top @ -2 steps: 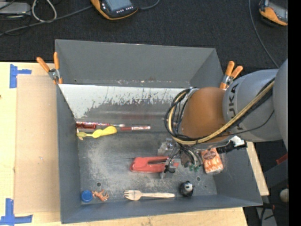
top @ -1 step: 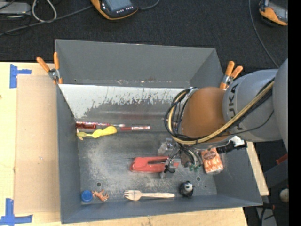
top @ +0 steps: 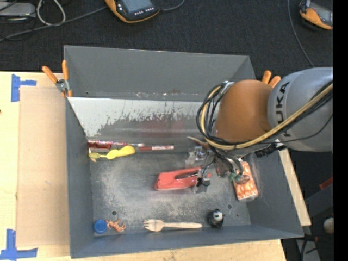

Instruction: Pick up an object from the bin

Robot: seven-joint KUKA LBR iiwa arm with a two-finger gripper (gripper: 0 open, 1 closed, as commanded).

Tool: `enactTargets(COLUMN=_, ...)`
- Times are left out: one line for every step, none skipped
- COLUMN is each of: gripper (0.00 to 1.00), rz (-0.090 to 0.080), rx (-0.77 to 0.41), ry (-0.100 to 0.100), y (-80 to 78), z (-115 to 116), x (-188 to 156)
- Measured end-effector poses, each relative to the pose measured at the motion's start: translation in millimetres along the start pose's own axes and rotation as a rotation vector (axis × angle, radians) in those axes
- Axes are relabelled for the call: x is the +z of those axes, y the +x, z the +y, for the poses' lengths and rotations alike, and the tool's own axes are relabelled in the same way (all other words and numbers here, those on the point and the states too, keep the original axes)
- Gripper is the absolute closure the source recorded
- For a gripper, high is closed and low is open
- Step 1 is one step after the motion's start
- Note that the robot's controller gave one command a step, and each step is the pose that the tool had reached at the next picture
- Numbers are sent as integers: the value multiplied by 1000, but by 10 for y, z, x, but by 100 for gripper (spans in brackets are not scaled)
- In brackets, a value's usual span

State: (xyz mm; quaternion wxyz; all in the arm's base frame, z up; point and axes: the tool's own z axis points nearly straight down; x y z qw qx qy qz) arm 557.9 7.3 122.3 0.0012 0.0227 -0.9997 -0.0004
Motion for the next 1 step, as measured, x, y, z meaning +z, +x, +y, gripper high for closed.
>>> enactTargets(gripper=100, rz=3, rx=-10, ry=0, y=-90, z=-171, x=-878)
